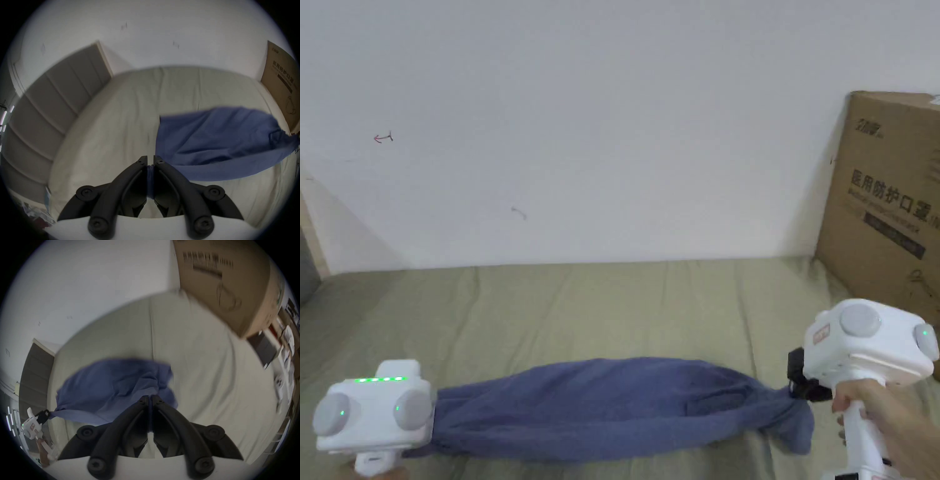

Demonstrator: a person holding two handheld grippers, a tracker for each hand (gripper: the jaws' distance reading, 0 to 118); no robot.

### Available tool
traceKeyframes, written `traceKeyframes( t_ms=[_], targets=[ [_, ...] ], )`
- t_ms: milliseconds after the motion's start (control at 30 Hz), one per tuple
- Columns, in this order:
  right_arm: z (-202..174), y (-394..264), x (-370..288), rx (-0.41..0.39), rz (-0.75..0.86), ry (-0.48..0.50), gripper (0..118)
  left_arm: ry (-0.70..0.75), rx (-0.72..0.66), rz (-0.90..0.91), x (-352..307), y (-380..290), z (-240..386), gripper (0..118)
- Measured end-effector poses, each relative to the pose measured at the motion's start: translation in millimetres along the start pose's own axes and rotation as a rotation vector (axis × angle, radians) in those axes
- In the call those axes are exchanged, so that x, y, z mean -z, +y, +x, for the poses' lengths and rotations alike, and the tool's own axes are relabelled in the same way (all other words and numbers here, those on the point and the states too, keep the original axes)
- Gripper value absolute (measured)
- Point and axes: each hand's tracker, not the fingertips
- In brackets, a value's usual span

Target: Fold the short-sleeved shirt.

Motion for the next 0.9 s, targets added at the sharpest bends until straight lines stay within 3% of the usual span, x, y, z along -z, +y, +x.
traceKeyframes(
  t_ms=[33, 100, 200, 300, 400, 567, 800, 900],
  targets=[
    [5, -15, 8, -0.027, -0.024, 0.018, 4, -0.016, -0.010, -0.008, 8, -16, -3, 5],
    [13, -37, 17, -0.042, -0.025, -0.040, 4, -0.016, -0.050, -0.054, 14, -36, -10, 5],
    [37, -46, 11, 0.006, -0.033, 0.000, 4, -0.051, -0.053, -0.052, 7, -48, -21, 5],
    [50, -60, -18, 0.025, 0.030, 0.042, 4, -0.058, -0.036, 0.001, -23, -54, -28, 5],
    [56, -80, -50, -0.026, 0.050, 0.068, 4, -0.078, -0.012, 0.078, -68, -66, -39, 5],
    [56, -154, -117, -0.068, 0.099, 0.110, 4, -0.102, -0.006, 0.139, -140, -124, -73, 5],
    [83, -281, -163, -0.136, 0.055, 0.073, 4, -0.084, 0.038, 0.099, -203, -243, -108, 5],
    [102, -329, -169, -0.102, 0.020, 0.073, 4, -0.070, 0.054, 0.069, -214, -283, -119, 5]
  ],
)
